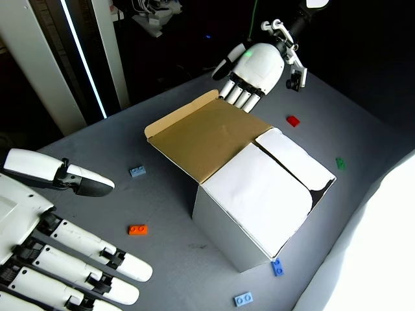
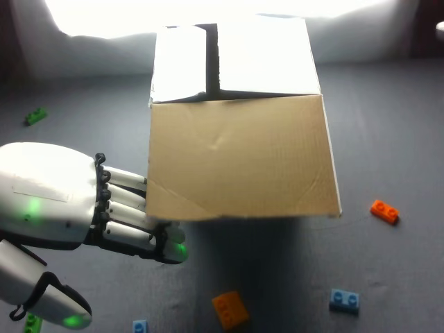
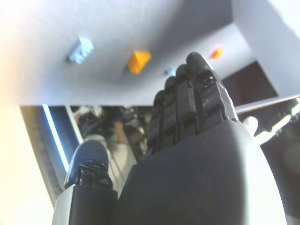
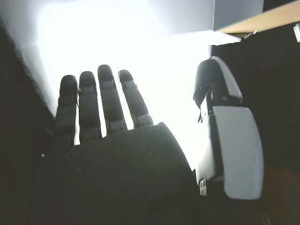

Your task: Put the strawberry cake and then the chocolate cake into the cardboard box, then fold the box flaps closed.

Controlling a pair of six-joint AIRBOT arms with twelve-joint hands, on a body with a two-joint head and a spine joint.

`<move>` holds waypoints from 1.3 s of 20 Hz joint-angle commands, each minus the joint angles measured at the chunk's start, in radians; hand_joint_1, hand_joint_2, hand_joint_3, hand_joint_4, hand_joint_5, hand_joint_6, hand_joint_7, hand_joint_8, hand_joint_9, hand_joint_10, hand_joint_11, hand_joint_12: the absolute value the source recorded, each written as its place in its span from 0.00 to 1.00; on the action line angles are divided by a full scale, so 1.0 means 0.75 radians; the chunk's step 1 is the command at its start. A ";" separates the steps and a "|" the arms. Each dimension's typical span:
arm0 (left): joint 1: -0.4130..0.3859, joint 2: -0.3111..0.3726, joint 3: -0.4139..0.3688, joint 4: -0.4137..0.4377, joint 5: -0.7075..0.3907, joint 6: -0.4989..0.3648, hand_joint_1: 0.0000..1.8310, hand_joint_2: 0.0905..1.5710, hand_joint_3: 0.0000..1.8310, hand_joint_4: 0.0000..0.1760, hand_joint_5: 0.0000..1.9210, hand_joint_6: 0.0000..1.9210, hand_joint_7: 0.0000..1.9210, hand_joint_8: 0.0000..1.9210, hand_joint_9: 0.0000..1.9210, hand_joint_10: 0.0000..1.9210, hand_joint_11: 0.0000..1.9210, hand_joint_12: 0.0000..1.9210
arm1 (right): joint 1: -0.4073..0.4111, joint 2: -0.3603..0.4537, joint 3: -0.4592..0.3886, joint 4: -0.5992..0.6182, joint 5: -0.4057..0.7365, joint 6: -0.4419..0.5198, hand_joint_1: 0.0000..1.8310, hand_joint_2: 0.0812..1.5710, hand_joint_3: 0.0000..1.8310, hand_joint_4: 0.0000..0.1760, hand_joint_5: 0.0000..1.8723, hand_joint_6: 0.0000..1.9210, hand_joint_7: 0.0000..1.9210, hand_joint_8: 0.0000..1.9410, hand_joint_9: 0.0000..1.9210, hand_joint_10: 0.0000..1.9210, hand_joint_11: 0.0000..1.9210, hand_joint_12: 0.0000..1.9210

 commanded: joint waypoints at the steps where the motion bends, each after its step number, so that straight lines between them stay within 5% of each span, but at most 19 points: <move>1: -0.026 0.019 -0.001 -0.106 -0.043 0.002 0.00 0.81 0.00 0.00 0.04 0.00 0.07 0.00 0.09 0.00 0.00 0.34 | 0.022 0.031 0.007 0.009 0.092 -0.003 0.00 0.75 0.00 0.00 0.02 0.00 0.05 0.00 0.04 0.00 0.00 0.07; 10: -0.366 0.026 0.076 -0.111 -0.086 -0.205 0.00 0.80 0.00 0.00 0.03 0.00 0.07 0.00 0.09 0.00 0.00 0.36 | 0.030 0.031 0.007 0.008 0.219 -0.011 0.00 0.77 0.00 0.00 0.01 0.00 0.05 0.00 0.05 0.00 0.00 0.08; 17: -0.664 -0.047 0.123 0.011 -0.026 -0.274 0.00 0.79 0.00 0.00 0.03 0.00 0.07 0.00 0.09 0.00 0.00 0.35 | 0.032 0.013 0.007 -0.004 0.232 -0.010 0.00 0.76 0.00 0.00 0.01 0.00 0.04 0.00 0.05 0.00 0.00 0.10; 21: -0.669 -0.175 0.237 0.025 0.015 -0.254 0.00 0.79 0.00 0.00 0.03 0.00 0.06 0.00 0.08 0.00 0.00 0.33 | 0.032 0.010 0.007 -0.007 0.232 -0.010 0.00 0.76 0.00 0.00 0.02 0.00 0.05 0.00 0.04 0.00 0.00 0.08; 26: -0.547 -0.329 0.378 0.034 0.071 -0.218 0.00 0.79 0.00 0.00 0.04 0.00 0.07 0.00 0.09 0.00 0.00 0.37 | 0.031 0.008 0.007 -0.009 0.232 -0.010 0.00 0.76 0.00 0.00 0.02 0.00 0.06 0.00 0.05 0.00 0.00 0.12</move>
